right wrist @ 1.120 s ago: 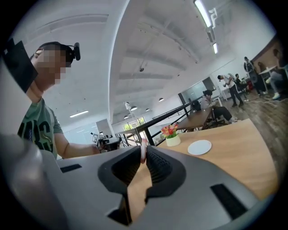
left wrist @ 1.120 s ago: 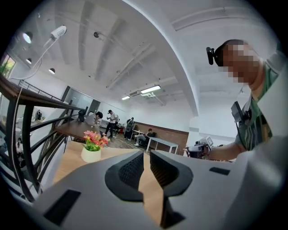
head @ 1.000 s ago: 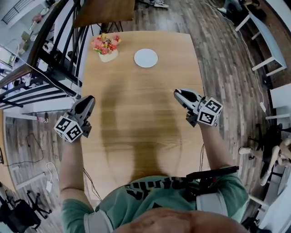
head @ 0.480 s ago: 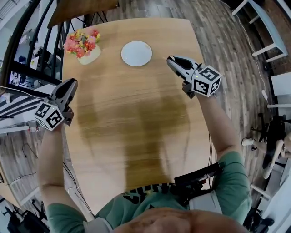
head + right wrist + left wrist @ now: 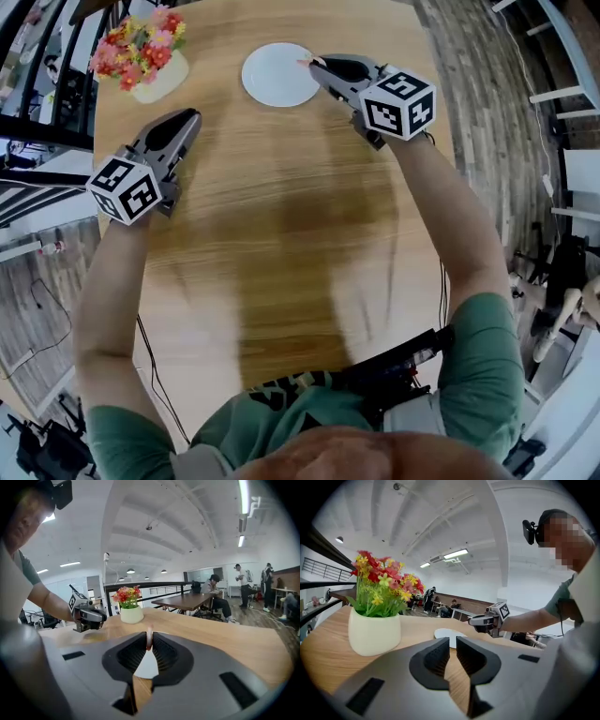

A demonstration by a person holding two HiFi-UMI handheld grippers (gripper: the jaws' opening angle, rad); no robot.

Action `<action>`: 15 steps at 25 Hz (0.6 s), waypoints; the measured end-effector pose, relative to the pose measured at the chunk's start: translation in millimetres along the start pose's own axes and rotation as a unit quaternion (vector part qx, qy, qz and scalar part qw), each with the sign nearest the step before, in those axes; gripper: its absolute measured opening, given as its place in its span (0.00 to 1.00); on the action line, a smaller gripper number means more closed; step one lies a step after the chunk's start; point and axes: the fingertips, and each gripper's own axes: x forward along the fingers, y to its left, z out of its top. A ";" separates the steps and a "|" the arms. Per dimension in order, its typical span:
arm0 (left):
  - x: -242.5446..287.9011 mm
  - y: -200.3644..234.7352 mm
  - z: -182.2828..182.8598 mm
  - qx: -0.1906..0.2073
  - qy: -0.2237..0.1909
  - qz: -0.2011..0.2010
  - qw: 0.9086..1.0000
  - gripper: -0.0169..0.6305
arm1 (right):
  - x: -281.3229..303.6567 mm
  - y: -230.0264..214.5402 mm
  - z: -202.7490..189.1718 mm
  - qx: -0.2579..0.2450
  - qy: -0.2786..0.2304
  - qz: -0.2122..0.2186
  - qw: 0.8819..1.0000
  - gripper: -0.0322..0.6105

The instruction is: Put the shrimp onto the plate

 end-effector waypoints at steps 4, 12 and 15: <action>14.7 -2.2 5.0 -0.011 -0.026 -0.005 1.000 0.10 | 17.1 -1.3 -9.8 -0.016 0.025 0.001 1.000 0.12; 21.7 -7.3 -1.2 -0.014 -0.036 -0.024 0.999 0.10 | 45.9 -4.3 -24.5 -0.038 0.054 0.000 0.998 0.12; 23.4 -9.9 1.6 -0.011 -0.040 -0.028 0.999 0.10 | 50.3 -8.2 -24.5 -0.046 0.059 -0.004 0.997 0.12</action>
